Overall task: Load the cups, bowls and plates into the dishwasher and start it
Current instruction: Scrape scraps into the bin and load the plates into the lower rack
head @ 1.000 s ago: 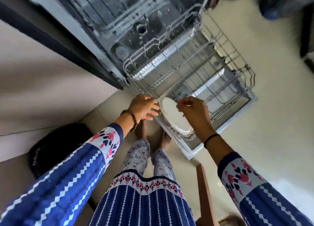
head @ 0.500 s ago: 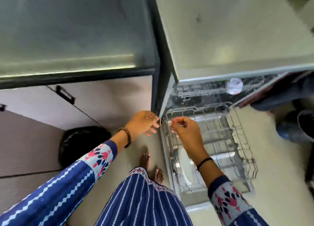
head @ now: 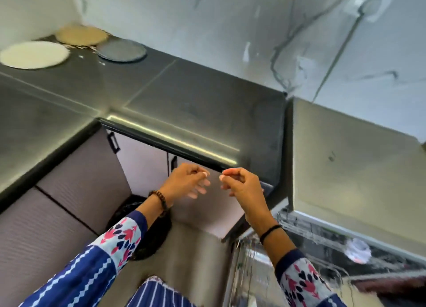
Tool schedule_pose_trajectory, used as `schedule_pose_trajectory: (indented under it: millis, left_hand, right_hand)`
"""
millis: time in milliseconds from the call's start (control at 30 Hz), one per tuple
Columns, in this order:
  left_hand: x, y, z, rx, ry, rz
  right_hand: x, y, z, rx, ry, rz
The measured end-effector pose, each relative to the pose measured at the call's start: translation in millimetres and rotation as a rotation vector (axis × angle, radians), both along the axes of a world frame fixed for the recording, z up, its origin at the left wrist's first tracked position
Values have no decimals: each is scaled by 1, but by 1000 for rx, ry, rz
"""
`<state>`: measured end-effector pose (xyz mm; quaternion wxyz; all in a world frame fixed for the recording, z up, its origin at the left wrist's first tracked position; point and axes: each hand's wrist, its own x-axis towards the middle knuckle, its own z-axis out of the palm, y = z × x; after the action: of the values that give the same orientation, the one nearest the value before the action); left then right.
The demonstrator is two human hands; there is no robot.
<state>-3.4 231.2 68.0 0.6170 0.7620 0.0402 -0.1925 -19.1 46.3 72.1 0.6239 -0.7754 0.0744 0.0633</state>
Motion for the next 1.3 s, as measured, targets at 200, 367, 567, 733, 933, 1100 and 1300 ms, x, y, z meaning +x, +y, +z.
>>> schedule_pose_trajectory:
  millis: [200,367,567,733,933,1100,1300]
  left_hand:
    - [16,61,34,-41,-83,184]
    - [45,120,50,-28,-132,259]
    - [100,207,59,-15,-175,307]
    - [145,284,56,-25,-157,342]
    - [184,358,46,-58,-105,345]
    - [214,390,38,-113,-98,372]
    - [248,405,36,-135,-87,356]
  right_hand:
    - [43,69,33,61,-16,117]
    - [84,135,50,90,-11,188]
    - [149,225,57,81,-24,219]
    - [202,299,53,79,-15,239]
    - [243,366,51,96,6,209]
    - [270,392,51,60,5,205]
    - [308,400,56,15,-12,190]
